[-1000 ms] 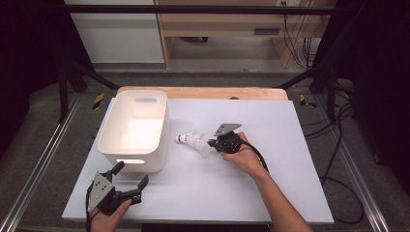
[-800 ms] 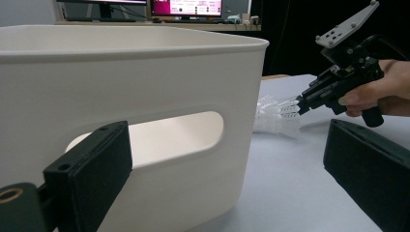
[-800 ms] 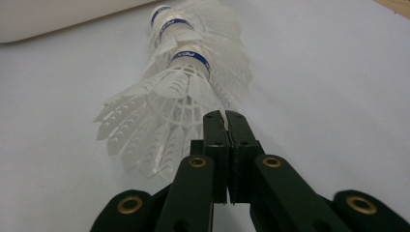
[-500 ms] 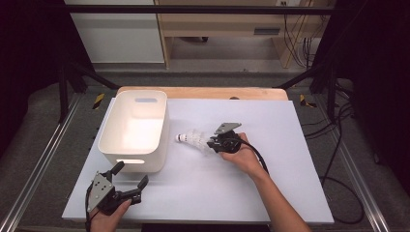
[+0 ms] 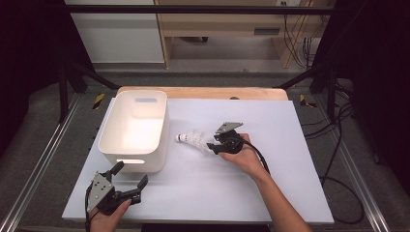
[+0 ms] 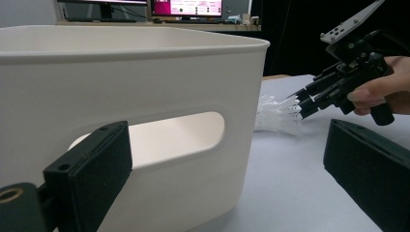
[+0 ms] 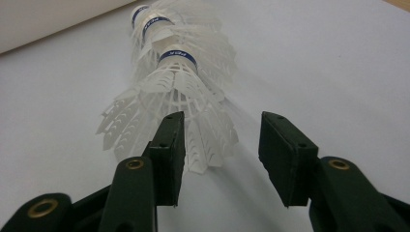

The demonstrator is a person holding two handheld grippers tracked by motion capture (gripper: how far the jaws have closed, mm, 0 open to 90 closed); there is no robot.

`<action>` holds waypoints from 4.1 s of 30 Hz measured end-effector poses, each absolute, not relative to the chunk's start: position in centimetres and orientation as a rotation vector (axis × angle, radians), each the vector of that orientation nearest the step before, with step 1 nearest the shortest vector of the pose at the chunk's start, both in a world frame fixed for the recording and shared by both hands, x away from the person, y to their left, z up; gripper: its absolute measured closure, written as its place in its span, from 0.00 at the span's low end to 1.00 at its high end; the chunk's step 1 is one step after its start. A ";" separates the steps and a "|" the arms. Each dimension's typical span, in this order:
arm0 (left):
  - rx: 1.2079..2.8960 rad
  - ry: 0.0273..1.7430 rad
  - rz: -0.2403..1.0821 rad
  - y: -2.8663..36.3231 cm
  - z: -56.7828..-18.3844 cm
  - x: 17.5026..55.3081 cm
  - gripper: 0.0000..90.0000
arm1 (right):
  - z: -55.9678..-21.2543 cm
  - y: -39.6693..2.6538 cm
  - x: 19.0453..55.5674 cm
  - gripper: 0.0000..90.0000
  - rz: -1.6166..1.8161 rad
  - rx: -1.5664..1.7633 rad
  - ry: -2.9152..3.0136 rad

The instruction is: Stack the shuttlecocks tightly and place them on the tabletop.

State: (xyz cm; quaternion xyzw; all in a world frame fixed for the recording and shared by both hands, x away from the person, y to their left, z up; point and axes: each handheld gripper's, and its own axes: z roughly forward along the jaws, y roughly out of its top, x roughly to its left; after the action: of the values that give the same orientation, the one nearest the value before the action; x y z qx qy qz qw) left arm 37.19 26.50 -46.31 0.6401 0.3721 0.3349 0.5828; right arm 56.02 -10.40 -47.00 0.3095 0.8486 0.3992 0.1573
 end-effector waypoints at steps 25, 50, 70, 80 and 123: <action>1.495 0.869 0.783 26.5 -46.3 37.2 0.04 | -46.5 -11.4 51.6 0.22 1.153 1.019 2.410; 1.493 0.866 0.783 26.5 -46.3 37.1 0.04 | -47.9 -8.2 49.8 0.12 1.220 1.031 2.467; 1.493 0.863 0.784 26.5 -46.2 37.1 0.04 | -48.0 -7.1 49.7 0.13 1.258 1.046 2.413; 1.492 0.862 0.784 26.5 -46.2 37.1 0.04 | -48.1 -6.9 49.9 0.15 1.268 1.060 2.388; 1.489 0.861 0.777 26.4 -46.3 37.1 0.04 | -48.2 -5.5 51.6 0.34 1.283 1.051 2.306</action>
State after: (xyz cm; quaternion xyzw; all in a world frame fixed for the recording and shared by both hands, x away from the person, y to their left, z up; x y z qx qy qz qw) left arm 37.14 26.44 -46.26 0.6389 0.3692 0.3334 0.5868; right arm 51.61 -5.46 -48.20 0.3658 0.8026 0.4466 0.1501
